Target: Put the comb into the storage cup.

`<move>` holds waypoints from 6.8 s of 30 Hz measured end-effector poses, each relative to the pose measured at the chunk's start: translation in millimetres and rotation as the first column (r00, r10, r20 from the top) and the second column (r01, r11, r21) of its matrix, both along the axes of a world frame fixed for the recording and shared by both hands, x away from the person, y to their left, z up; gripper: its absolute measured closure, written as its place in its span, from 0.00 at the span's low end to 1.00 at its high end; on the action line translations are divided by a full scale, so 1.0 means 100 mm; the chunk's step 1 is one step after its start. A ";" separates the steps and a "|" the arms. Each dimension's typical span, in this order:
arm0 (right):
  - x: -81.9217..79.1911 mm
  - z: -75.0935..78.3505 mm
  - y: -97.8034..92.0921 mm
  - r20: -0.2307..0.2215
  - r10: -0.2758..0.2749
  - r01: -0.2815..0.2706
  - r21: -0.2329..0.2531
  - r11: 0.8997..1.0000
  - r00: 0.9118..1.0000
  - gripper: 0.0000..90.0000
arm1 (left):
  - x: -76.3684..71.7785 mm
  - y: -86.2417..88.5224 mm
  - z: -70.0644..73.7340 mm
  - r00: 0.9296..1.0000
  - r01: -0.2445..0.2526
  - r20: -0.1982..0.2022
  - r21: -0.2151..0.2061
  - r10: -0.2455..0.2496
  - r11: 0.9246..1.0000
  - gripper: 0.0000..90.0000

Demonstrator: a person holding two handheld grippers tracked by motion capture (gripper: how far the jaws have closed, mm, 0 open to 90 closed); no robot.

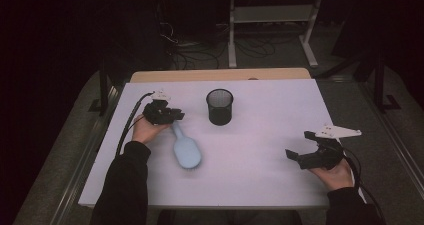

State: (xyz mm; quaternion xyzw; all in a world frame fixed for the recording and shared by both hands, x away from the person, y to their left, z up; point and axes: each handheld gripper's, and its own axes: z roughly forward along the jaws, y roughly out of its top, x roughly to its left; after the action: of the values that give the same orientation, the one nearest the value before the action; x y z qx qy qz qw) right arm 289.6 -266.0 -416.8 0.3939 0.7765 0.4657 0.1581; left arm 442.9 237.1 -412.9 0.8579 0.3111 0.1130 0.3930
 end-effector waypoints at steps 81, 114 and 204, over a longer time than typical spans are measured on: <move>0.01 -0.01 0.02 -0.007 0.008 -0.008 -0.020 1.000 1.000 0.00 | -0.34 0.26 -0.18 0.999 -0.037 -0.010 0.199 0.040 0.979 1.00; 0.00 -0.02 0.08 -0.006 0.020 -0.020 -0.036 0.999 1.000 0.00 | -0.74 0.48 -0.14 0.997 -0.069 0.044 0.154 0.063 0.986 1.00; 0.02 -0.06 0.11 -0.033 0.040 -0.042 -0.056 0.998 0.999 0.00 | -0.83 0.21 -0.03 0.939 0.337 -0.181 0.321 -0.292 0.885 0.47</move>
State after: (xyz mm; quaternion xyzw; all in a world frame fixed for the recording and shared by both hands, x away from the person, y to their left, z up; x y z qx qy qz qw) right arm 292.1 -254.6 -422.4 0.3805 0.7997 0.4405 0.1472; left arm 359.6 257.8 -415.8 0.9581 0.1672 0.0456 0.2281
